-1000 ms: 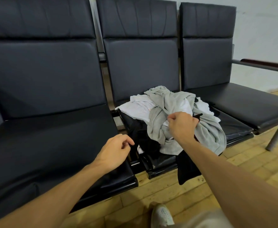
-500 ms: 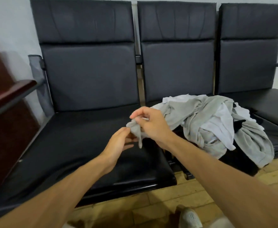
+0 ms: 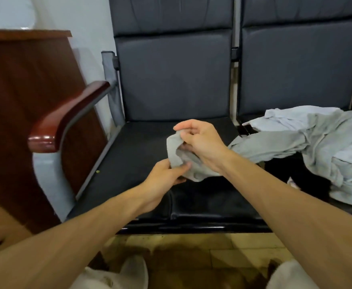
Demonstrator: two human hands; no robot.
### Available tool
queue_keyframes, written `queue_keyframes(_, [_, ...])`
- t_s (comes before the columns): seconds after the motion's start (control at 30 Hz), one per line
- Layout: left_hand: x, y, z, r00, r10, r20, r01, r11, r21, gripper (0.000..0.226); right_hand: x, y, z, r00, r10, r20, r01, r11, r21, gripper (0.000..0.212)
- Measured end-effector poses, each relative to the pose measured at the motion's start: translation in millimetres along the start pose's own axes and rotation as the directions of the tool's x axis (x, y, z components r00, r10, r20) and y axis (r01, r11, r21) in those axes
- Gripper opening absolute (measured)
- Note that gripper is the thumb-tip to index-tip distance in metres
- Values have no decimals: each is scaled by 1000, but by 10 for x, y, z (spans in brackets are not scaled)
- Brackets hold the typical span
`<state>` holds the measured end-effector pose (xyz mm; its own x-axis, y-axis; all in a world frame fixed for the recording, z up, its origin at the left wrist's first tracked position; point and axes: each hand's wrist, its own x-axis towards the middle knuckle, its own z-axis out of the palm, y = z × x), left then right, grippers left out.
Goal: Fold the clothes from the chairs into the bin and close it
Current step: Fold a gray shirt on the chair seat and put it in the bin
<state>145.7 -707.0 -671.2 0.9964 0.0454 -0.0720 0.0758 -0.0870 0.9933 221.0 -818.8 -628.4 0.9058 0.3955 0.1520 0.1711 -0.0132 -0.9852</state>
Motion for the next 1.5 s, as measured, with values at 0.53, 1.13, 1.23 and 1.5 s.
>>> queue_keyframes(0.53, [52,90,-371,893,-6,-450,89,983,163,20,-122,590,-573,972,167,166,47,553,-832,38])
queue_keyframes(1.13, [-37,14,-397,948,306,-92,-14,326,945,65,-251,514,-741,958,33,284,212,585,-783,7])
queue_keyframes(1.23, [-55,46,-118,959,183,215,-277,467,839,54,-236,476,-869,986,-19,164,146,560,-815,15])
queue_keyframes(1.5, [225,-91,103,942,128,309,-333,283,900,17,-329,589,-1332,990,93,-107,-140,498,-856,20])
